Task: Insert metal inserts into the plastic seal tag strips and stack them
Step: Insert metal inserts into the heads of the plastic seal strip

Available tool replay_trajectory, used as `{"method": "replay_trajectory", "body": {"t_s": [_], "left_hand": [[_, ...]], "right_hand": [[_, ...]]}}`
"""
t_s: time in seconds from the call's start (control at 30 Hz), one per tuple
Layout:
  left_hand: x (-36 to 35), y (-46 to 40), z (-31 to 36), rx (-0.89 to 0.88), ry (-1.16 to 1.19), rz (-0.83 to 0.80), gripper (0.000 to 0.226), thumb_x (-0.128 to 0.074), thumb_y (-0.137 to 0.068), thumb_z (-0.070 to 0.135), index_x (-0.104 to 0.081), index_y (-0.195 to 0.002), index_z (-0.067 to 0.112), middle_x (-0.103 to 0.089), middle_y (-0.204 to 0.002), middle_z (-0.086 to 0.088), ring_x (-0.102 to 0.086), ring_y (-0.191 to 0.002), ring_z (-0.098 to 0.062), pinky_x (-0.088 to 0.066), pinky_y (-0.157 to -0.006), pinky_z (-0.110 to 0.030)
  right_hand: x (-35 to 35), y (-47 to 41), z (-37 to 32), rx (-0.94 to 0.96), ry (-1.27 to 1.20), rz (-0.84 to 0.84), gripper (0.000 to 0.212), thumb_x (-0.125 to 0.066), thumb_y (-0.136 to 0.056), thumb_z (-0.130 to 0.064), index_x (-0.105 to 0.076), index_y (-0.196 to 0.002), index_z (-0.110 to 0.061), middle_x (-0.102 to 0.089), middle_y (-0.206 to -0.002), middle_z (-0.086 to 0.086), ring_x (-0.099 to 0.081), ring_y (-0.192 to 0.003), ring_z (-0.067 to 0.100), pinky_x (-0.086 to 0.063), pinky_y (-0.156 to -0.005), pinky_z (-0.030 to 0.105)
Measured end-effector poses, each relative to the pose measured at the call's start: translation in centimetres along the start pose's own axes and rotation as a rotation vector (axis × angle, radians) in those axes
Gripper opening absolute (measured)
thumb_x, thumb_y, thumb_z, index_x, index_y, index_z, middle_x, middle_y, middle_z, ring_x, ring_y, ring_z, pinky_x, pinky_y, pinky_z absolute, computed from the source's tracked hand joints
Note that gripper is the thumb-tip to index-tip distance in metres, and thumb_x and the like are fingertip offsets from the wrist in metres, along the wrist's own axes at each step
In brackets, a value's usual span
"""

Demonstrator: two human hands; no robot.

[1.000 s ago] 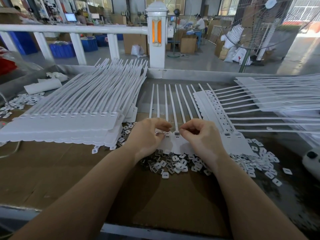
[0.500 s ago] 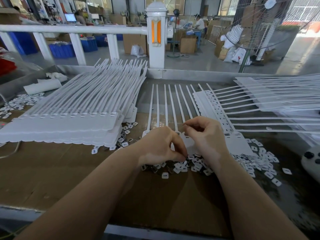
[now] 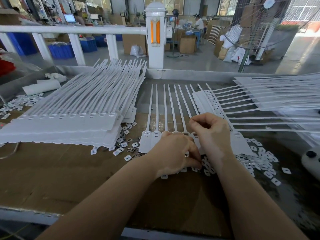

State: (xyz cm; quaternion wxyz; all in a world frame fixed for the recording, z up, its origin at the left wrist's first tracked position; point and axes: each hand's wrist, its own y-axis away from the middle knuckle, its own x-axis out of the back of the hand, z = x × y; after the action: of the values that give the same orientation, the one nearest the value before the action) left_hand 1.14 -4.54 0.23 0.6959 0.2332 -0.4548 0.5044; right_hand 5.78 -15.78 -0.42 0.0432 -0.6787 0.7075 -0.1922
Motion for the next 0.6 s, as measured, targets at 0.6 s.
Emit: {"method": "replay_trajectory", "body": {"t_s": [0.6], "left_hand": [[-0.28,-0.05,-0.76,-0.021,-0.157,-0.036,0.019,-0.055,-0.089,0.038,-0.069,-0.098,0.03,-0.06,-0.107,0.012,-0.044,-0.113,-0.01,-0.019,-0.101,-0.035]], "right_hand": [[-0.05,0.05,0.16,0.005,0.006,0.012,0.02,-0.066,-0.081,-0.006,-0.065,-0.072,-0.023,-0.065,-0.068,-0.005,-0.06,-0.065,0.007,-0.047,-0.057,0.009]]}}
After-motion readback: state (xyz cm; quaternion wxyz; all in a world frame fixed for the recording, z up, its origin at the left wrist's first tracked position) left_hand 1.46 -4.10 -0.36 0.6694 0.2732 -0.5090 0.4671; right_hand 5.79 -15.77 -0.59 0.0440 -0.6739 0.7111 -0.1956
